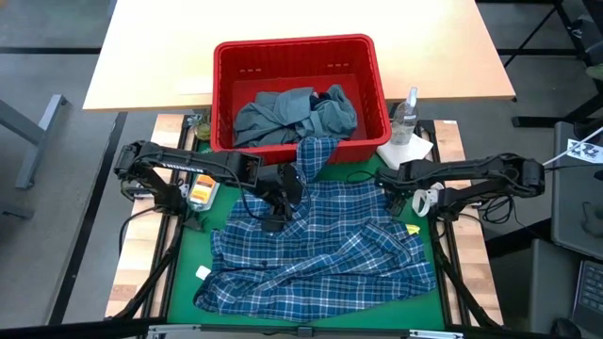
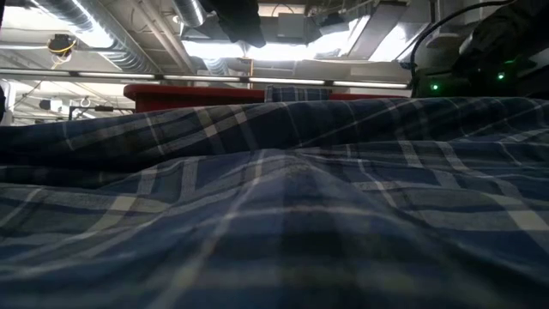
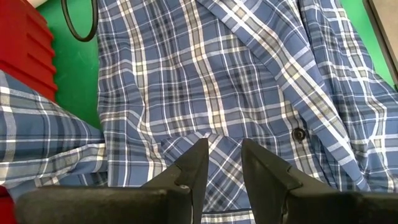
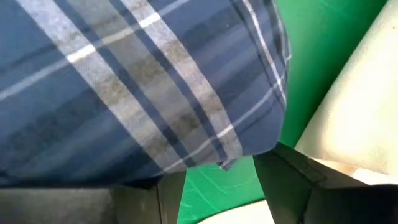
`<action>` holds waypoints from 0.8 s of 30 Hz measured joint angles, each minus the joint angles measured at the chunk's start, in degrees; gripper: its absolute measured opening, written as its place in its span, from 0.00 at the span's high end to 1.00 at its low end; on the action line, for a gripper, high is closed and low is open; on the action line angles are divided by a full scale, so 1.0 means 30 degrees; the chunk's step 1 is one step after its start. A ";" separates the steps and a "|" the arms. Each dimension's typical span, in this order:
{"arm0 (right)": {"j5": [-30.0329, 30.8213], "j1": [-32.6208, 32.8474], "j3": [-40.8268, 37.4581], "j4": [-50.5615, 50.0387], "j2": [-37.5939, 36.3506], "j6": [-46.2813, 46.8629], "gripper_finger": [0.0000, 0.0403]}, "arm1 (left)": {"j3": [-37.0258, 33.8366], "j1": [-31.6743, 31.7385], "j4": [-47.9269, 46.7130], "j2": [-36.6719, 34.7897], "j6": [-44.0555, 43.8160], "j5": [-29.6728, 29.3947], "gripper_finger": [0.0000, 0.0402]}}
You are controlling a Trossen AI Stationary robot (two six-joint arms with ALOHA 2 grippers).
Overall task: Fold Laundry from Bin
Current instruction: Fold the blue shirt
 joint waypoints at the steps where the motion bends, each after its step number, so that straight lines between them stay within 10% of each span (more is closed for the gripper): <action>1: 0.0000 0.0000 -0.0101 0.0042 0.0000 0.0007 0.54 | 0.0000 0.0000 0.0000 0.0000 0.0000 0.0000 0.77; 13: -0.0146 0.0022 -0.0038 -0.0160 0.0056 -0.0377 0.96 | 0.0000 0.0000 0.0000 0.0000 0.0000 -0.0189 0.77; 24: 0.1877 -0.0004 0.5745 -0.7082 0.0087 -0.2959 0.99 | 0.0000 0.0000 -0.0004 0.0000 0.0000 -0.0226 0.77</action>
